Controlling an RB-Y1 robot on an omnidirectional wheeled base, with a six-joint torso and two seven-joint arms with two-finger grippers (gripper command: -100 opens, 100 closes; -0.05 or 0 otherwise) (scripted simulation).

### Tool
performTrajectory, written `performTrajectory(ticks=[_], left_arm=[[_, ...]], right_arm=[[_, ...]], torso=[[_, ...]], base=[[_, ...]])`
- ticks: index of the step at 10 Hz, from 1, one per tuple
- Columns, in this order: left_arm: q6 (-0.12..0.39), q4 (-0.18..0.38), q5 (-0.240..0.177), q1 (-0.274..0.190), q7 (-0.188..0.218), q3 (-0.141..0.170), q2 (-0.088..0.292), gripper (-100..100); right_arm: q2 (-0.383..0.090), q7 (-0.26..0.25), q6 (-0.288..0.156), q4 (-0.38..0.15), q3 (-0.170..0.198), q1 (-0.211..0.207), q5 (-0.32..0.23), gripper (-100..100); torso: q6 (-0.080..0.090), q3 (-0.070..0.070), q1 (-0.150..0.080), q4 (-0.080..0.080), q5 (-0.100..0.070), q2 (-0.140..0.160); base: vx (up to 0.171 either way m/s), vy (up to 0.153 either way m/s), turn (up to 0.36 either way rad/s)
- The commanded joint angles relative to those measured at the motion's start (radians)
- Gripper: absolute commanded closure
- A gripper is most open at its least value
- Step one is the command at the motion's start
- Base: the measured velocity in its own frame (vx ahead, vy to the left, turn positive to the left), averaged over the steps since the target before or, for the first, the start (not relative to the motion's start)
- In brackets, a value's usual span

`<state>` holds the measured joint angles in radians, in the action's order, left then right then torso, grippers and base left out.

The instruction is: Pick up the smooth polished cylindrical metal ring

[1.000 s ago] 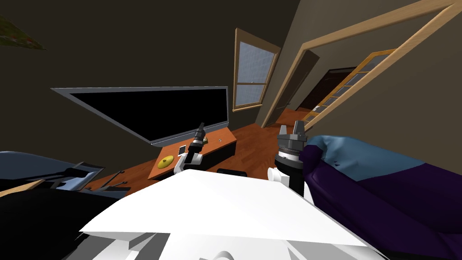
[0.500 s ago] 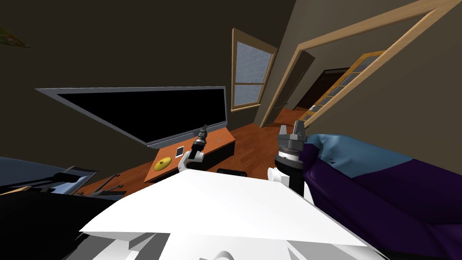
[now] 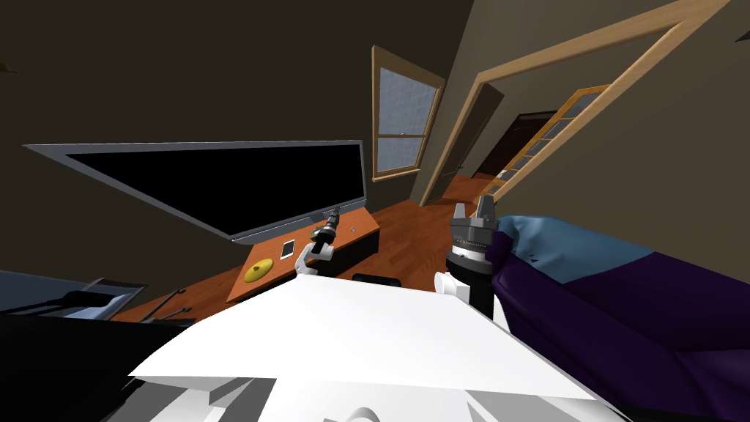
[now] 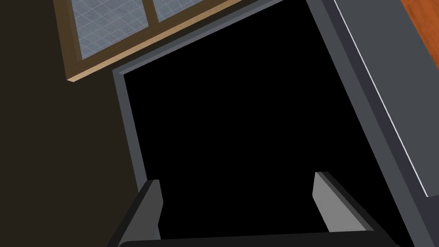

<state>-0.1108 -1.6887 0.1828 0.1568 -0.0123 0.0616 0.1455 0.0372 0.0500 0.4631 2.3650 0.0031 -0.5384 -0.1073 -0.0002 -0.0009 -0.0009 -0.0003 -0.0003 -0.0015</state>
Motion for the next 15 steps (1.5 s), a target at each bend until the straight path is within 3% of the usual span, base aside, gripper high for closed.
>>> performTrajectory(ticks=[1,4,6,15], left_arm=[[0.018,0.037,0.0,-0.01,-0.004,-0.002,0.002,-100],[0.083,0.118,-0.003,-0.07,-0.014,-0.009,0.01,-100],[0.083,0.152,-0.003,-0.07,-0.014,-0.009,0.01,-100],[0.235,0.417,-0.025,-0.215,-0.039,-0.034,0.018,-100]], right_arm=[[0.0,0.0,0.0,0.0,0.0,0.0,0.0,0],[0.0,0.0,0.0,0.0,0.0,0.0,0.0,0],[0.0,0.0,0.0,0.0,0.0,0.0,0.0,0],[0.0,0.0,0.0,0.0,0.0,0.0,0.0,0]], torso=[[0.0,0.0,0.0,0.0,0.0,0.0],[0.0,0.0,0.001,0.0,0.0,0.0],[0.0,0.0,0.001,0.0,0.0,0.0],[-0.001,0.0,0.001,0.0,0.0,0.0]], base=[[0.019,-0.011,-0.032],[0.024,-0.006,-0.047],[0.019,-0.001,-0.012],[0.033,0.006,-0.042]])
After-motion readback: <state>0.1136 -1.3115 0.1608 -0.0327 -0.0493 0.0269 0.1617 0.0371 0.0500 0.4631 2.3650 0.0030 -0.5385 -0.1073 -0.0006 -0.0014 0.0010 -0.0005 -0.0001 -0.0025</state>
